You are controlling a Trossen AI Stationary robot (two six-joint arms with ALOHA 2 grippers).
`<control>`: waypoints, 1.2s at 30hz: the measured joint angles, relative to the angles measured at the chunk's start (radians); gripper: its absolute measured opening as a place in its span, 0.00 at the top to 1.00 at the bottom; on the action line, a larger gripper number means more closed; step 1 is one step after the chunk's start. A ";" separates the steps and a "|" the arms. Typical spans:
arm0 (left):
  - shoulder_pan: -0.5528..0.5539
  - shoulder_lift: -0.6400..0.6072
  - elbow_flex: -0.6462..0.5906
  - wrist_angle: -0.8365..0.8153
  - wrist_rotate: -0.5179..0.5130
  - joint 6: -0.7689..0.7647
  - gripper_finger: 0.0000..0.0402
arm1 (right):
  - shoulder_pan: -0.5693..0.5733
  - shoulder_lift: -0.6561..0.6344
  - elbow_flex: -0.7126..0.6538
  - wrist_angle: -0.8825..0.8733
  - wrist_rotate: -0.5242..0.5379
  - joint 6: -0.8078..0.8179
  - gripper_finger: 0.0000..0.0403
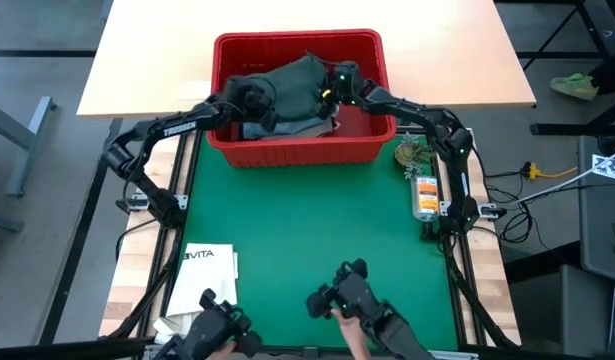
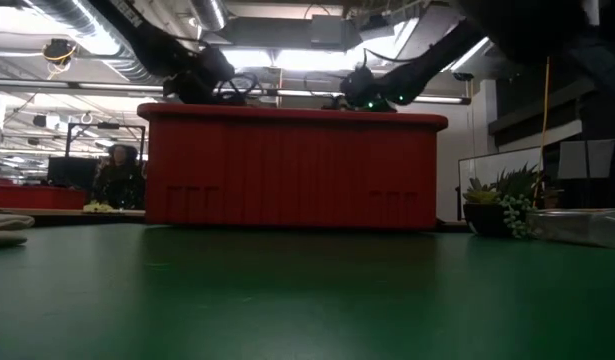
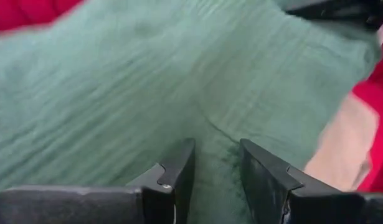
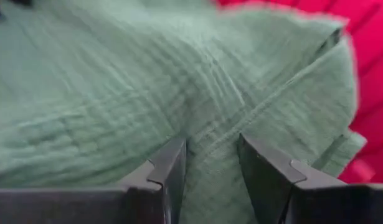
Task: Fold Laundry from Bin
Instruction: Put the stack of folded clothes into the red bin
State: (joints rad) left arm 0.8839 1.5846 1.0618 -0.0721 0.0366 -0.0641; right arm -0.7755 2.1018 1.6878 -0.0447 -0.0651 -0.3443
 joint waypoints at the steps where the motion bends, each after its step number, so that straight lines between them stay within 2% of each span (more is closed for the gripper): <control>1: 0.005 0.008 0.000 -0.016 -0.003 0.012 0.70 | -0.010 0.008 0.000 -0.021 -0.008 0.001 0.63; 13: 0.038 0.056 0.002 -0.042 -0.016 0.022 0.70 | -0.062 0.026 0.002 -0.130 -0.050 0.003 0.63; 22: 0.042 -0.064 0.029 -0.054 -0.032 -0.005 0.70 | -0.064 -0.042 -0.002 -0.137 -0.065 0.002 0.63; 30: 0.041 -0.100 0.091 0.022 -0.027 -0.005 0.70 | -0.055 -0.116 -0.002 0.049 -0.042 0.005 0.63; 36: 0.041 -0.095 0.092 0.075 -0.097 -0.005 0.70 | -0.035 -0.093 0.000 0.164 0.018 0.023 0.63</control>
State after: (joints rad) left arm 0.9249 1.4899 1.1534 0.0025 -0.0603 -0.0689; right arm -0.8110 2.0087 1.6875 0.1197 -0.0469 -0.3212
